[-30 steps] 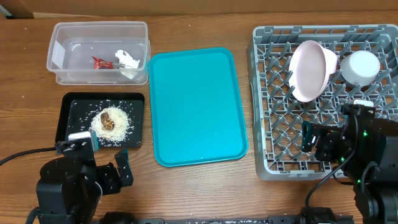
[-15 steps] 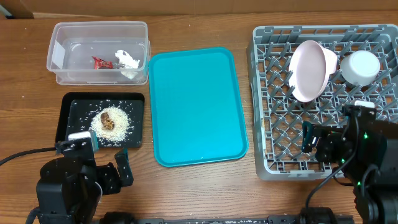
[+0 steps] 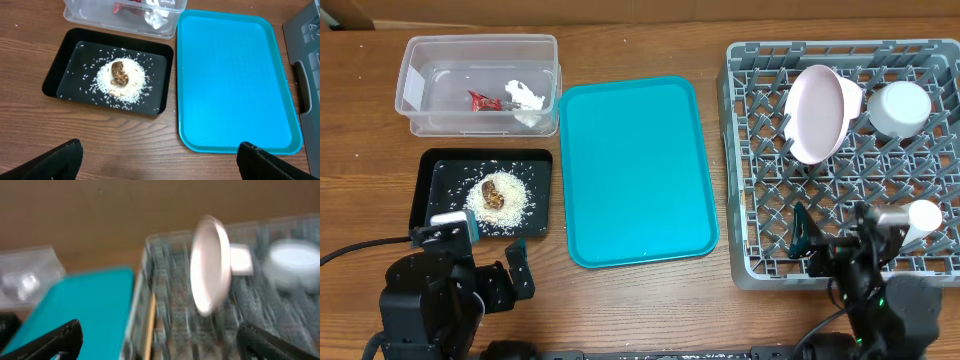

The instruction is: Sort waste into correct bins and load items into the dishwasher

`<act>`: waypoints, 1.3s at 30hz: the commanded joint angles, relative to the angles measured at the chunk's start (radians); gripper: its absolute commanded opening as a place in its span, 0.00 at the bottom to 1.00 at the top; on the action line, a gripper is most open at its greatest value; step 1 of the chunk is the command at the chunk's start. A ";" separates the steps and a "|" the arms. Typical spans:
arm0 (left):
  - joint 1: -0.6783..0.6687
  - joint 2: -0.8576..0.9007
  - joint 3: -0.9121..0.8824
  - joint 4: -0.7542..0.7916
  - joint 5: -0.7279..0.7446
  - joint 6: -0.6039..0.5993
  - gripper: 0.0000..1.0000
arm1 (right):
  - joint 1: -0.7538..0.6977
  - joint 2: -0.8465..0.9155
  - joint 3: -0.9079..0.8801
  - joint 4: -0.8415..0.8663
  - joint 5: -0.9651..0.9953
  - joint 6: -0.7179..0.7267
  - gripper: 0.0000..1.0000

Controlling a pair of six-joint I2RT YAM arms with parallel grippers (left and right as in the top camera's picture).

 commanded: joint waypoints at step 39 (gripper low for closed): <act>0.000 0.001 -0.003 0.001 -0.013 -0.006 1.00 | 0.038 -0.192 -0.491 0.499 -0.087 0.000 1.00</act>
